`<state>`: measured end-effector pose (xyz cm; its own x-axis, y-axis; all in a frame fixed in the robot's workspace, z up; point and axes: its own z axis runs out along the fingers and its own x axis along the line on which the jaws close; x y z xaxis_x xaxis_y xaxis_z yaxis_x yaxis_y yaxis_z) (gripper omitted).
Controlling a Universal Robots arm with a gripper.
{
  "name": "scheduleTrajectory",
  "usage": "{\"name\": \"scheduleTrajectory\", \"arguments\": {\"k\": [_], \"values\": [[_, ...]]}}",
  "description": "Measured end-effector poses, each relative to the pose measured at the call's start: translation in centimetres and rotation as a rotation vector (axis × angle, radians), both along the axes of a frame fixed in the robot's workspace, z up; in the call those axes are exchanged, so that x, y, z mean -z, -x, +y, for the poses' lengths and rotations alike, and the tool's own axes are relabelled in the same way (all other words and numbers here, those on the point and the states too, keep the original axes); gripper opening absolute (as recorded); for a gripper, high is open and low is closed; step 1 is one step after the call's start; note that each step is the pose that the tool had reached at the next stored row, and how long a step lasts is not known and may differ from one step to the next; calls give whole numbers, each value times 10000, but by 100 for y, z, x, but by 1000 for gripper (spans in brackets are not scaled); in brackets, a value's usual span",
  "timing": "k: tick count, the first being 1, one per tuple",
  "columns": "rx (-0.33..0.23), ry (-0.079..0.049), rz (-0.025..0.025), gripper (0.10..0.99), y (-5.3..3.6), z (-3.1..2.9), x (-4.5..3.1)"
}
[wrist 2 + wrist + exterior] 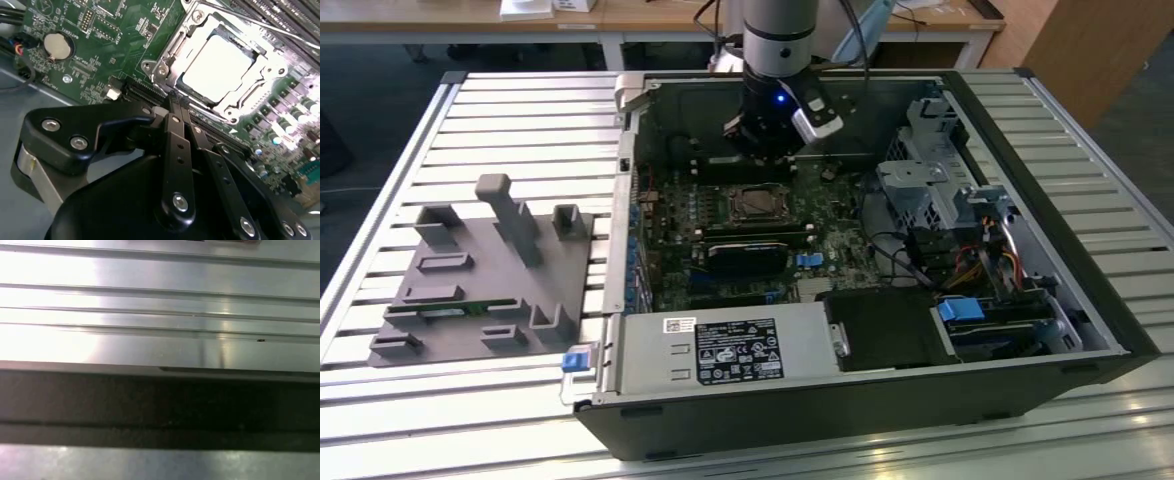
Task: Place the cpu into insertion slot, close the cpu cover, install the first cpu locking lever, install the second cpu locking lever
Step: 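Install the first cpu locking lever, then install the second cpu locking lever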
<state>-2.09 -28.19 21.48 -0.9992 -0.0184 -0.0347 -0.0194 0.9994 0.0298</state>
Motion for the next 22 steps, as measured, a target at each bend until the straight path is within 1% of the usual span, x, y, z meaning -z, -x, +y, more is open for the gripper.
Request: {"name": "scheduleTrajectory", "arguments": {"k": [3, 10, 22], "values": [[0, -2, -1, 106, 0, -7, 0], [2, -15, 0, 106, -5, -44, 0], [3, -17, 0, 106, -15, -77, 0]]}}
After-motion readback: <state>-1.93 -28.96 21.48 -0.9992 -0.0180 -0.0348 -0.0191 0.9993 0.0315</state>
